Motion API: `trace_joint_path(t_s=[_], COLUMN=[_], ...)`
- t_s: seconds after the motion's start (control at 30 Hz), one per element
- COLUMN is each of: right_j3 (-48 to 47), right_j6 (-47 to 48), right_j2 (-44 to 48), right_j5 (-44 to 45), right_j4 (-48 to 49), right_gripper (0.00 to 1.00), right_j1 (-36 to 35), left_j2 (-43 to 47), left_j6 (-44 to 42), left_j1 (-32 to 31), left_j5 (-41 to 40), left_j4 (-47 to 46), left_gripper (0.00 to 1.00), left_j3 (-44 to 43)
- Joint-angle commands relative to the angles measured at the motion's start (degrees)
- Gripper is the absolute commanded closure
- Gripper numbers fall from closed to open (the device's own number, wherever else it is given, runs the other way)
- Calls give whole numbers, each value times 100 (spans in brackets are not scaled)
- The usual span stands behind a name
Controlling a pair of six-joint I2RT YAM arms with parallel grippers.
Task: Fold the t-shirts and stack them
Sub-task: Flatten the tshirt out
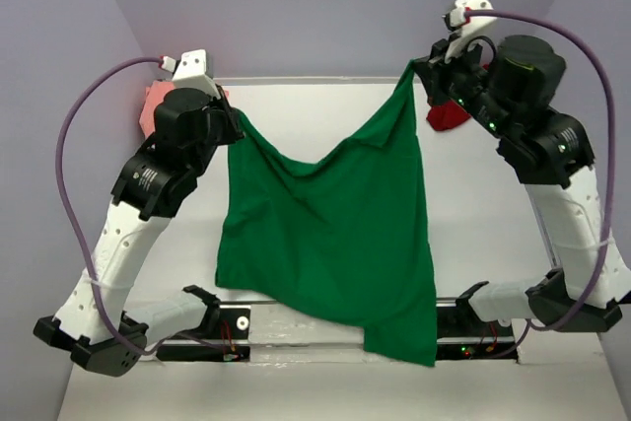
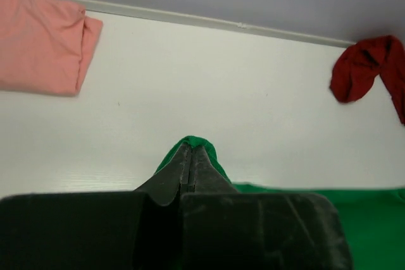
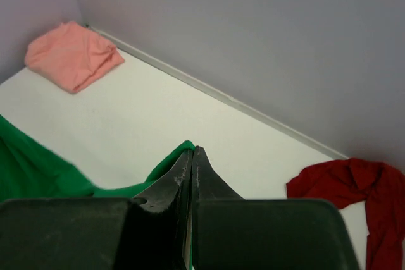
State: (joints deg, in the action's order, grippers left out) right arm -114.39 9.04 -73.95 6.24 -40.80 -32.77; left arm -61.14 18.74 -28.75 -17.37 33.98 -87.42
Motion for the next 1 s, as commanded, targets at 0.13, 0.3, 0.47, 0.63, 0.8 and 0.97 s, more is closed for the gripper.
trace_joint_path(t_s=[0.13, 0.3, 0.47, 0.63, 0.8, 0.97], right_j3=[-663, -1041, -884, -778, -1111, -1796], right_j6=[81, 54, -51, -95, -305, -525], right_j2=[100, 442, 943, 1225, 1296, 1156], right_j5=[159, 44, -211, -316, -553, -1151], right_j4=[257, -7, -25, -104, -306, -595], right_gripper=[100, 100, 100, 100, 100, 100], right_j1=[34, 34, 34, 34, 34, 34], left_j2=[445, 647, 911, 1061, 1114, 1052], left_j6=[-72, -38, 68, 191, 314, 411], left_j1=[19, 19, 28, 19, 28, 36], left_j5=[-83, 75, 198, 348, 663, 901], left_j4=[-524, -172, 152, 390, 469, 479], left_gripper=[100, 100, 100, 100, 100, 100], left_j3=[-881, -1488, -1621, -1735, -1945, -2279])
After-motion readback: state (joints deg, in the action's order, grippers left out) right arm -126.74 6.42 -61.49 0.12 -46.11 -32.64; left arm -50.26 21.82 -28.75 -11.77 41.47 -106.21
